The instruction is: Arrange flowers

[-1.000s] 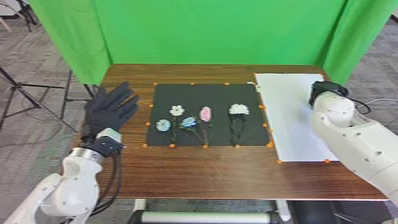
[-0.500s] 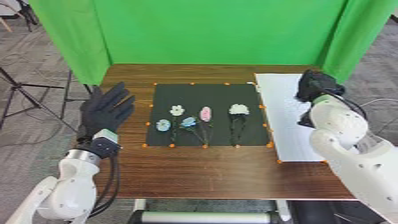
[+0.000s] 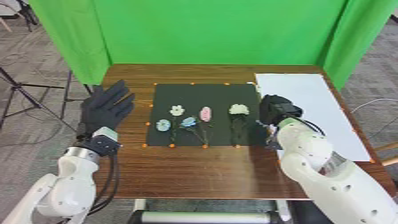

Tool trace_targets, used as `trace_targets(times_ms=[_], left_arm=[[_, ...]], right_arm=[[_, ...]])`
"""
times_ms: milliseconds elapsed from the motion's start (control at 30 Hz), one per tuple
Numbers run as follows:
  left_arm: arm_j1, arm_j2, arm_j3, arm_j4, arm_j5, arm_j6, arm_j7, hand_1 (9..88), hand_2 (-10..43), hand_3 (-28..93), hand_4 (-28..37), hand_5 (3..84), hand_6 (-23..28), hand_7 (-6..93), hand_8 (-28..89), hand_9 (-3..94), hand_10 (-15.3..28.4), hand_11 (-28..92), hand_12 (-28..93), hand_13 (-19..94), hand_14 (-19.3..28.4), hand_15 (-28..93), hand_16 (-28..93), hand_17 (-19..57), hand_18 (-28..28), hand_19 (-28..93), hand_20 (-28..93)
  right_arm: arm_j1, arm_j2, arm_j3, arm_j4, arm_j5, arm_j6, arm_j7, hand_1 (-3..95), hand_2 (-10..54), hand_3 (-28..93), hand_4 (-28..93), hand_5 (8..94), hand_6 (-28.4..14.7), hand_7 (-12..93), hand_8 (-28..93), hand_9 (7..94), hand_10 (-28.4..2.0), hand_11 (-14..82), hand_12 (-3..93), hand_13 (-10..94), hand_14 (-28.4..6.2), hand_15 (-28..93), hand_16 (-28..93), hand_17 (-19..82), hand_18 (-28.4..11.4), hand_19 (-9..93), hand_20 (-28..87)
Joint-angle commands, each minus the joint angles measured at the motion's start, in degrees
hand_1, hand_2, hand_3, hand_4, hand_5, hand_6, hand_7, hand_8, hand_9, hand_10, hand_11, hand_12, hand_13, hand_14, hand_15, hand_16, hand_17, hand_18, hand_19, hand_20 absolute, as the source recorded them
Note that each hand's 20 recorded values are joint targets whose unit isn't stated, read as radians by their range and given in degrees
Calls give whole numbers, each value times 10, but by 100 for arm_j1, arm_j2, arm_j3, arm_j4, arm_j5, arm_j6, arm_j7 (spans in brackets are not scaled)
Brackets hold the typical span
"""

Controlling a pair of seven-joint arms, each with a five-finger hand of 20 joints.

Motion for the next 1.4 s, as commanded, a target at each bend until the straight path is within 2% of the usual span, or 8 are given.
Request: trace_targets(times_ms=[33,200,433,533,1100,1300,1333,1400], left_arm=[[-61,1,18,30,6,1,-158,284,75,701,-279,362,70,126,-86,276,142,184,76,168,148,287,-72,-55,124,226,81],[16,39,-8,-60,99,212,-188,297,88,701,-278,371,61,139,-87,278,141,188,79,167,147,292,-73,-56,125,228,80],[67,50,-41,-79,-55,263,-64,317,86,695,-271,380,52,157,-97,280,137,195,81,154,139,293,-77,-60,119,230,78],[48,18,-41,-56,-1,254,-94,315,80,692,-268,382,47,159,-98,278,137,195,81,150,139,291,-78,-61,118,228,77],[169,11,-77,-123,-138,403,33,312,73,687,-260,356,39,157,-101,269,132,197,86,147,137,292,-77,-65,120,238,76],[175,-47,-159,-143,-117,294,68,298,80,686,-265,353,44,152,-99,264,136,194,86,147,135,290,-77,-66,122,240,76],[180,201,-32,-163,-316,402,309,292,83,687,-270,351,46,147,-97,262,135,188,83,147,133,281,-80,-66,123,239,76],[217,238,-94,-183,-292,356,347,285,86,690,-275,346,47,140,-96,259,132,176,78,146,129,268,-81,-65,123,238,75]], right_arm=[[-222,-239,-39,-72,-28,91,160,623,-95,728,-283,714,-4,438,102,831,-92,180,491,752,-62,609,437,435,-233,924,370],[-386,-209,84,-193,-10,131,175,609,-95,706,-283,687,-13,403,63,810,-98,161,456,743,-61,596,440,428,-233,918,363],[-363,-200,86,-295,-15,197,105,586,-95,698,-283,647,-23,273,-38,782,-107,115,397,720,-69,600,430,414,-238,914,353],[-333,-221,93,-318,4,168,104,539,-95,743,-283,625,-26,247,-132,733,-125,165,321,711,-76,606,418,408,-238,913,348],[-349,-215,282,-578,38,51,138,457,-95,773,-283,596,-42,198,-128,672,-160,170,162,710,-94,613,309,407,-240,912,332],[-688,-96,705,-552,242,1696,-341,366,-74,742,-223,567,-60,171,-111,633,-179,156,160,690,-110,582,281,402,-239,903,312],[-805,-121,977,-555,535,1735,-667,336,-42,742,-217,555,-67,165,-110,611,-185,150,157,668,-119,561,267,387,-235,879,301],[-1016,-265,1654,-619,1569,1258,-1180,295,5,748,-224,492,-69,151,-104,541,-189,125,147,599,-144,518,225,341,-229,806,277]])
